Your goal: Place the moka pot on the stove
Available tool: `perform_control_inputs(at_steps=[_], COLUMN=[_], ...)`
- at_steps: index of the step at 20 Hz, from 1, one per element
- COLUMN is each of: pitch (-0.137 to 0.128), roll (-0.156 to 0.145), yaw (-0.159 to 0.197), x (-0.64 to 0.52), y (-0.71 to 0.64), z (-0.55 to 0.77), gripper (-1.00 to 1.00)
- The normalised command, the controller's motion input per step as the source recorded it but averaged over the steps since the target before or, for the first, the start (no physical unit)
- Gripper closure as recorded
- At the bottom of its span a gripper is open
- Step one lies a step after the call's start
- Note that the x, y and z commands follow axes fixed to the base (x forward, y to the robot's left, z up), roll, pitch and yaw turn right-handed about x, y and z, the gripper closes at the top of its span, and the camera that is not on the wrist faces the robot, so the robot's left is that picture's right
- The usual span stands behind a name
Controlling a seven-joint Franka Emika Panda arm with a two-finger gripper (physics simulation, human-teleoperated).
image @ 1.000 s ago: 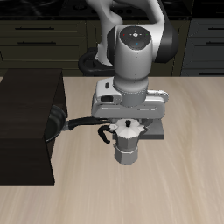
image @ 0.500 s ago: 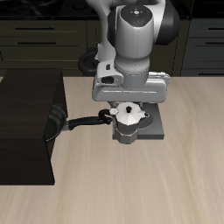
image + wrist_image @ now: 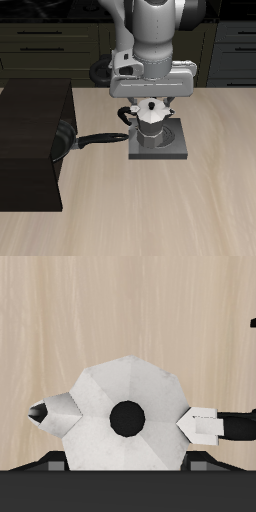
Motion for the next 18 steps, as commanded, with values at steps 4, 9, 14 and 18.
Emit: perform_control_inputs(at_steps=[4, 9, 14, 18], pitch=[-0.006, -0.007, -0.032, -0.022], roll=[0.013, 0.003, 0.001, -0.007], yaw=[0.008, 0.013, -0.001, -0.001], x=[-0.32, -0.34, -0.27, -0.33], y=[0.02, 0.04, -0.04, 0.01], z=[0.13, 0.05, 0.11, 0.01], gripper=[1.0, 1.0, 1.0, 1.0])
